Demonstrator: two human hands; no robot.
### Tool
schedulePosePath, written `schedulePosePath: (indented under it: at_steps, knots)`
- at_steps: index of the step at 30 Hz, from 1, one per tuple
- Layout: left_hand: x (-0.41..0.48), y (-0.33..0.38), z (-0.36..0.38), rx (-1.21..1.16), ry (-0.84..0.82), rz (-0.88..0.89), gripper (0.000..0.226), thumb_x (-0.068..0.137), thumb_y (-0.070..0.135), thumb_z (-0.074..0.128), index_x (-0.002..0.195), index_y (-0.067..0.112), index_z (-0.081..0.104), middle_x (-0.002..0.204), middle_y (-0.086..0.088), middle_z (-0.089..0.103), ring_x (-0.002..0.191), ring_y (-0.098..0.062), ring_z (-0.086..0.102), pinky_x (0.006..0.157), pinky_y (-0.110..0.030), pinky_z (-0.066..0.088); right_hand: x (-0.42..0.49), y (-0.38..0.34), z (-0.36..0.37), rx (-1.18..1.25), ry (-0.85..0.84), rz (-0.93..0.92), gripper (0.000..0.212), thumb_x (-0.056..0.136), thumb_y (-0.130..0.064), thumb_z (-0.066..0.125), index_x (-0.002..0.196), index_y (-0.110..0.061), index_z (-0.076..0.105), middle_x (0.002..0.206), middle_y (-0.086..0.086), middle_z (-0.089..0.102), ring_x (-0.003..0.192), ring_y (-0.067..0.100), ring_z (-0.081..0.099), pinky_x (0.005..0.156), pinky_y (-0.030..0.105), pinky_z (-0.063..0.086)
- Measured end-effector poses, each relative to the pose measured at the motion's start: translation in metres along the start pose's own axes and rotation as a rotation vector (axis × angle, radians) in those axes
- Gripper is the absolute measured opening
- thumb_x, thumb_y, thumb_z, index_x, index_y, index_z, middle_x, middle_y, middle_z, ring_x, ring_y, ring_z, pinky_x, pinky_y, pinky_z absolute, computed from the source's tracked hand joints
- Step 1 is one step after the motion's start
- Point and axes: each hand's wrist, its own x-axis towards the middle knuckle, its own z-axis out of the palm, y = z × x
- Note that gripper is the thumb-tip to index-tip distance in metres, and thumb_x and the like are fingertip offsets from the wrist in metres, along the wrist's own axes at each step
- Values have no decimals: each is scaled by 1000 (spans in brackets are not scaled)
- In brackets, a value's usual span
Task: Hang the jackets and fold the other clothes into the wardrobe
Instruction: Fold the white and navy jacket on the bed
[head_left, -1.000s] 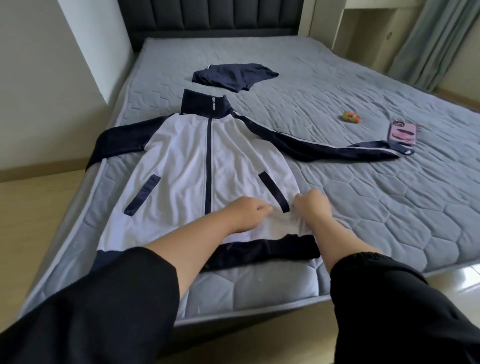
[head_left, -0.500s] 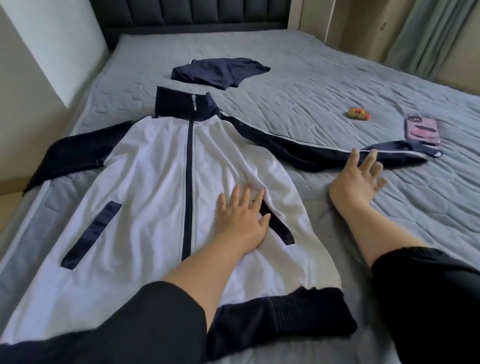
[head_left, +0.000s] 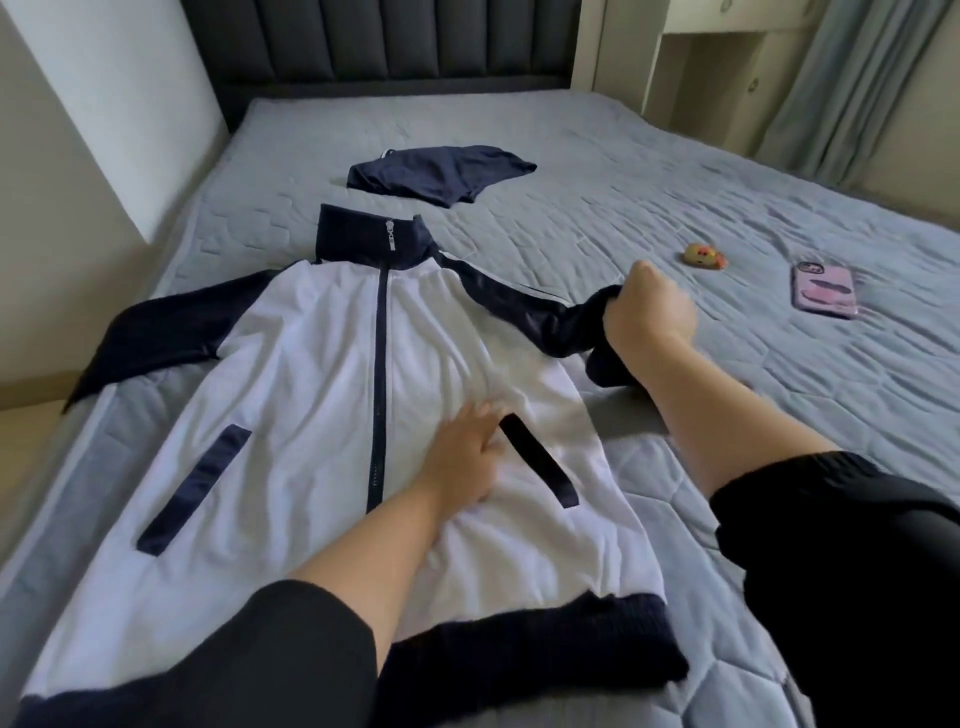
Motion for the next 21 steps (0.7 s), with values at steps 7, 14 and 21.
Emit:
schedulePosePath:
  at_steps: [7,14,21]
  knots:
    - [-42,-24,-58,-1416,-24,-483,40,97,24,51,132,5,51,131,-15,58,100,13,57,98,-2,28,-61,-77,-43,955,-1054,117,31,92,-38,60,97,-7,61,87,9,67,71,22,68,59,28,54]
    - [-97,-46,-82,-1951,123,-540,48,96,31,33,138,13,48,119,-15,63,105,-32,58,93,-44,43,-124,-55,9,477,-1076,199,36,101,-37,40,94,-7,59,89,9,67,68,21,62,68,32,52]
    - [-106,-62,-118,-1555,375,-687,27,97,32,42,109,14,59,90,-11,66,76,-28,64,56,-36,51,-162,-57,36,31,-865,0,76,81,-63,59,129,-6,50,122,11,55,104,26,56,89,33,46]
